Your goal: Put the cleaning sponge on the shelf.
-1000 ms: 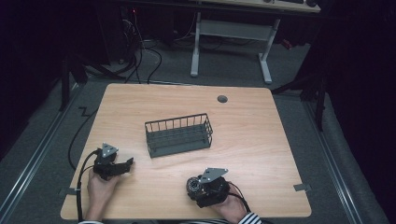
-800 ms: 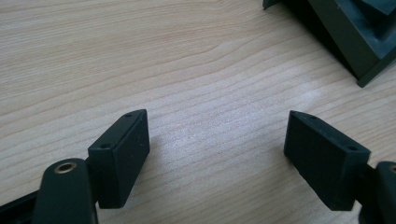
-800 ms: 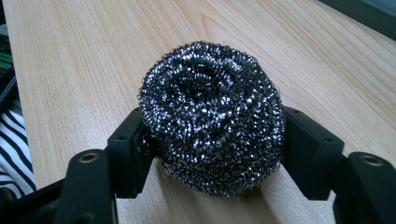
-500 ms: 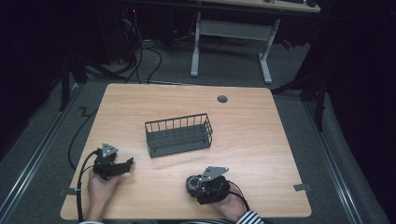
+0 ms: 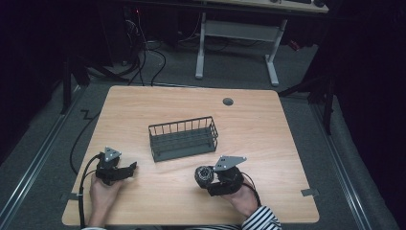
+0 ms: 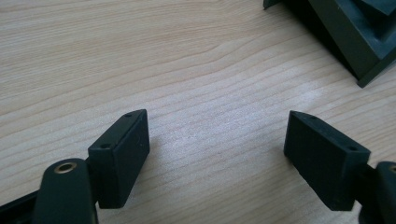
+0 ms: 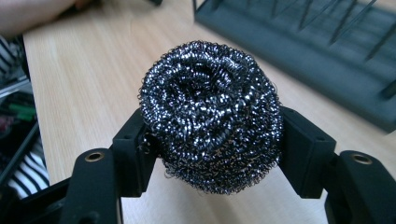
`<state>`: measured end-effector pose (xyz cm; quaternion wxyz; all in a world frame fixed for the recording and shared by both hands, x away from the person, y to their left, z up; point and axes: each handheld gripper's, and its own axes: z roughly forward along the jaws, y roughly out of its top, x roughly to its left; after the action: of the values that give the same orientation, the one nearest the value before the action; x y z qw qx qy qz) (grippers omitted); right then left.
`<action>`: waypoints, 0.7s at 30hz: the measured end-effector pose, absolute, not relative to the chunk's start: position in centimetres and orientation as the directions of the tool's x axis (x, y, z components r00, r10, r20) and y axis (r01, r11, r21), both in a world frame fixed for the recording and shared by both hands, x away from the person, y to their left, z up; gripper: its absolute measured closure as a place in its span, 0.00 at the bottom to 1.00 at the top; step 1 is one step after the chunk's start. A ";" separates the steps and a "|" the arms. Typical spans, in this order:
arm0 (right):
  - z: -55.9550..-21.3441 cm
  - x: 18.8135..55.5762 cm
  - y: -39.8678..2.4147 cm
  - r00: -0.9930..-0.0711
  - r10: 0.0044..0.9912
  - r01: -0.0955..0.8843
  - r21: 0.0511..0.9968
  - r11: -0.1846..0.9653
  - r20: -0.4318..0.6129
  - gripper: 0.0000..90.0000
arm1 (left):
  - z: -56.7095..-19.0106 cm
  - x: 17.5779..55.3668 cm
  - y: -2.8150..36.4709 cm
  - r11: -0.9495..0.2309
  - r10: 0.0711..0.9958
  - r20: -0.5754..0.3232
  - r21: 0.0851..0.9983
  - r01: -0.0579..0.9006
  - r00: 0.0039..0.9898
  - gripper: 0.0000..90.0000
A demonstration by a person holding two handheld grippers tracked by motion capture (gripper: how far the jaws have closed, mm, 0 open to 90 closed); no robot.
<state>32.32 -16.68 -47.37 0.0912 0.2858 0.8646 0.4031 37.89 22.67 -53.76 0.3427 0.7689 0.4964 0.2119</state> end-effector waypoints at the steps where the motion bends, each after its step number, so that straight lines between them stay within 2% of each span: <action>1: -46.9 32.6 -16.8 -0.818 0.570 0.420 0.752 0.508 0.071 0.41 | -53.8 37.9 22.7 -0.273 0.908 -0.015 0.737 0.618 0.418 0.25; 10: -43.3 35.3 -17.4 -0.804 0.589 0.418 0.782 0.463 0.081 0.41 | -53.8 37.9 22.7 -0.272 0.909 -0.014 0.738 0.618 0.417 0.25; 21: -39.8 40.8 -16.4 -0.762 0.646 0.414 0.801 0.432 0.046 0.41 | -53.8 37.9 22.7 -0.271 0.909 -0.016 0.737 0.619 0.417 0.25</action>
<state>40.79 -16.36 -39.85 0.1350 0.3173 0.8352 0.4284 37.87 22.68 -53.76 0.3430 0.7687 0.4968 0.2114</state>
